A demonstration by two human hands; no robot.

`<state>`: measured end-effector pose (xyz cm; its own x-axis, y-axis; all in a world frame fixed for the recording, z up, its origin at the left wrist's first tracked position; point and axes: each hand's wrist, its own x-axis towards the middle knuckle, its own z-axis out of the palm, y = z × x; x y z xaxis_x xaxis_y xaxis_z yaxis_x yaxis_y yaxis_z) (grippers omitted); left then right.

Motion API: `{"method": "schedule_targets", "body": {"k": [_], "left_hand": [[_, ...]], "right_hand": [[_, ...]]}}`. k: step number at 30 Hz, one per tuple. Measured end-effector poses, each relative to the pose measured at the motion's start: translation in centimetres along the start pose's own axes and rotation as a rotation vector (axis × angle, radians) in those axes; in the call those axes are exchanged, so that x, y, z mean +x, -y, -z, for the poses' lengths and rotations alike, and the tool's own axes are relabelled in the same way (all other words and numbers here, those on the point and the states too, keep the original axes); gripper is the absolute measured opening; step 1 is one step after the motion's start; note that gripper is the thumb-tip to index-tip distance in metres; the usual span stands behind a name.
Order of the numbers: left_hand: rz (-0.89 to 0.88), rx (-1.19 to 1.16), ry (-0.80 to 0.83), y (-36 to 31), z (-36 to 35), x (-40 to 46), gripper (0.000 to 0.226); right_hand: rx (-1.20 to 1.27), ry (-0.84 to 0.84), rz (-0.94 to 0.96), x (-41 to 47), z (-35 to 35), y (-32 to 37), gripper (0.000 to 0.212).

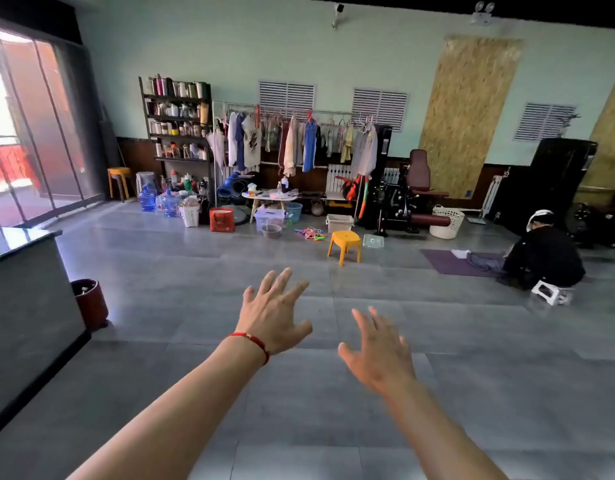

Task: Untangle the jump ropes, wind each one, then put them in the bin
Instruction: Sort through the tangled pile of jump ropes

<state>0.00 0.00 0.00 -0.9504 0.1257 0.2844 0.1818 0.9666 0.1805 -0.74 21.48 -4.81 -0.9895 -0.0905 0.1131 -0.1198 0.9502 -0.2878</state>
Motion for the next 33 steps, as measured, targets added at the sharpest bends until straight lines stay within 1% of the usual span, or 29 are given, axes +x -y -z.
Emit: {"method": "schedule_targets", "body": {"k": [2, 5, 8, 14, 17, 21, 24, 26, 30, 33], "left_hand": [[-0.001, -0.027, -0.027, 2.9, -0.4, 2.8, 0.077], [-0.038, 0.007, -0.022, 7.6, -1.5, 7.5, 0.077], [-0.066, 0.047, -0.020, 11.6, -3.3, 12.3, 0.075], [-0.078, 0.103, 0.033, 17.4, -7.6, 21.8, 0.075], [-0.046, 0.111, 0.074, 19.9, -10.0, 27.5, 0.078], [0.020, 0.062, 0.142, 22.1, -12.8, 35.2, 0.078], [0.036, 0.083, 0.203, 23.9, -14.3, 41.0, 0.080], [0.041, 0.097, 0.215, 25.5, -15.0, 45.0, 0.081], [0.074, 0.082, 0.207, 30.1, -16.6, 52.5, 0.081], [0.070, 0.086, 0.250, 34.0, -18.8, 58.5, 0.084]], "right_hand": [[-0.018, 0.045, -0.021, 3.1, -1.1, 1.8, 0.090], [-0.040, 0.077, -0.073, 7.9, -3.0, 4.0, 0.099], [-0.047, 0.096, -0.105, 12.9, -5.6, 5.9, 0.102], [-0.051, 0.114, -0.128, 23.5, -10.1, 7.3, 0.098], [-0.035, 0.124, -0.117, 30.4, -12.2, 7.2, 0.096], [-0.007, 0.139, -0.105, 39.9, -14.2, 5.8, 0.089], [-0.037, 0.171, -0.077, 47.2, -15.0, 5.0, 0.086], [-0.039, 0.193, -0.075, 52.4, -15.6, 4.9, 0.085], [-0.023, 0.217, -0.066, 61.5, -17.4, 6.0, 0.084], [0.001, 0.225, -0.057, 68.4, -19.6, 7.1, 0.074]]}}
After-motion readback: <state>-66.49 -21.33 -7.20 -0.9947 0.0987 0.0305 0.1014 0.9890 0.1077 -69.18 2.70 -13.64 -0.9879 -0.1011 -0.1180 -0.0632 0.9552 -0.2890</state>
